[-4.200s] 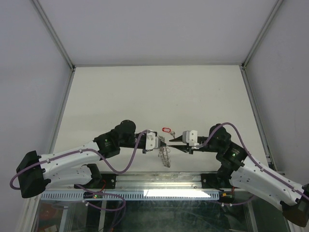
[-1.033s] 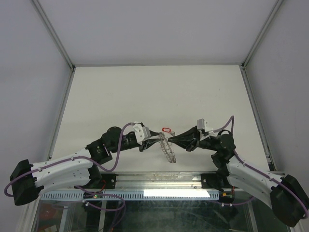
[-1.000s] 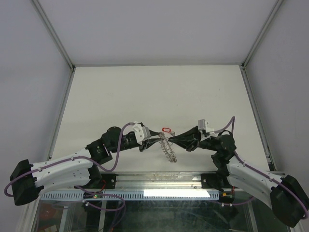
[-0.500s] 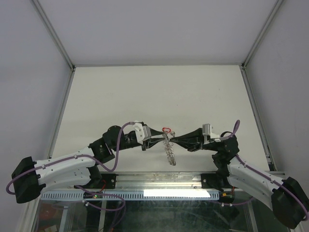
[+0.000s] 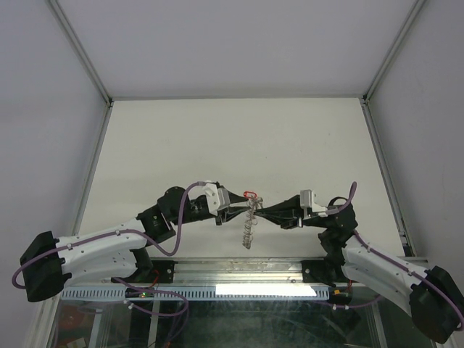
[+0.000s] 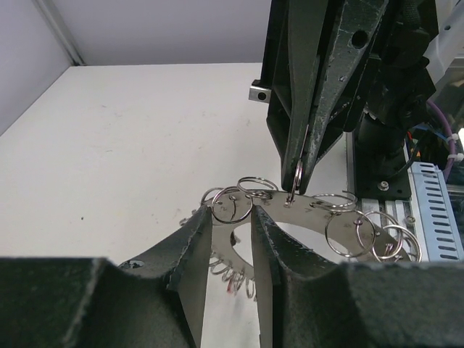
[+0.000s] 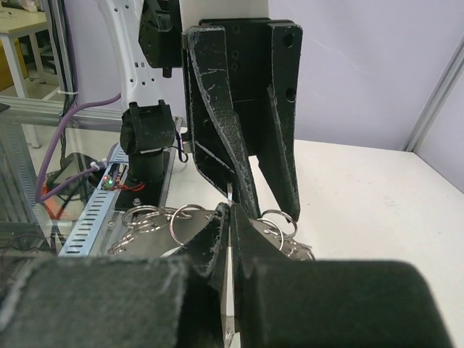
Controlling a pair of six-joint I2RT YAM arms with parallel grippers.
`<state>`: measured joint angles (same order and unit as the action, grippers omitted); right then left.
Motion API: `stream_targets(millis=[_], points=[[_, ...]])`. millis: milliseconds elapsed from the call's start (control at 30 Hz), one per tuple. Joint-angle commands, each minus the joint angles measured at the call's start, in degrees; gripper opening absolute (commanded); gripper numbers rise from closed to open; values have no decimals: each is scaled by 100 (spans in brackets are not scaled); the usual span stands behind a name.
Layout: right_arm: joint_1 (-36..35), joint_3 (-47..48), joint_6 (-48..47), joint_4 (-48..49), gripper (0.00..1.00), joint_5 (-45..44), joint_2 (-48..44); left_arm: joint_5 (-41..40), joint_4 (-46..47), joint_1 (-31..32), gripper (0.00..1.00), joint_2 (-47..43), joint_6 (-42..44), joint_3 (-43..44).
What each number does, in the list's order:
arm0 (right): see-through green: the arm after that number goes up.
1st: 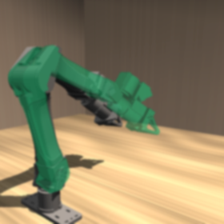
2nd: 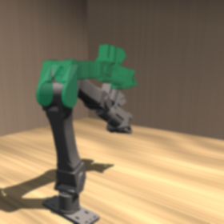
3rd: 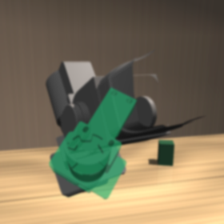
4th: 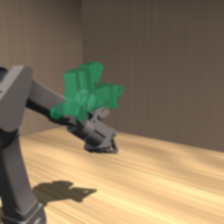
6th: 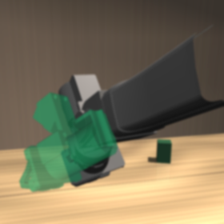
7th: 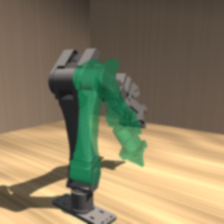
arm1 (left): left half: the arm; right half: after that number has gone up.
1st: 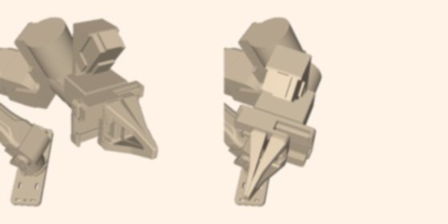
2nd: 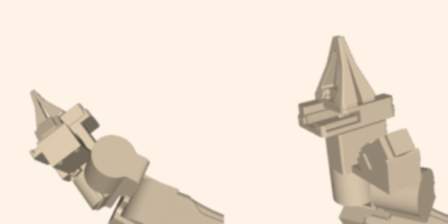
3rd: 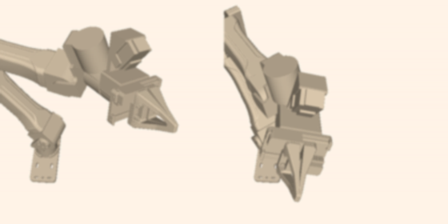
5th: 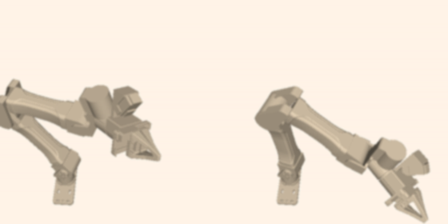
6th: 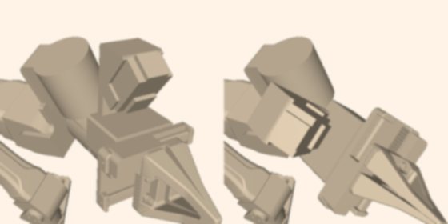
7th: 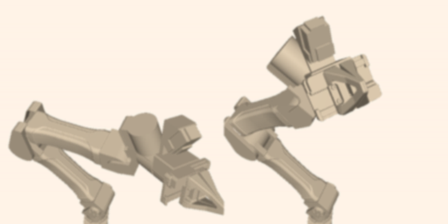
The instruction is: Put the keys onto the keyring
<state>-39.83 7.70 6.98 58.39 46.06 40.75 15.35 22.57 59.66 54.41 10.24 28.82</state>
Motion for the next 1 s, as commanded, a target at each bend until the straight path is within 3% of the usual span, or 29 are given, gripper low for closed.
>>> stream_targets(millis=[0,400,633,967], points=[[-129,262,-343,250,0,-122,40,235,412,30,27,66,21,284],[-301,235,-901,515,0,-462,53,-110,215,28,26,-227,124,255],[-313,288,-1549,215,0,-500,-325,-640,43,28,35,-604,91,85],[-314,495,-2047,-439,0,-334,-736,373,537,28,40,-1181,404,-259]])
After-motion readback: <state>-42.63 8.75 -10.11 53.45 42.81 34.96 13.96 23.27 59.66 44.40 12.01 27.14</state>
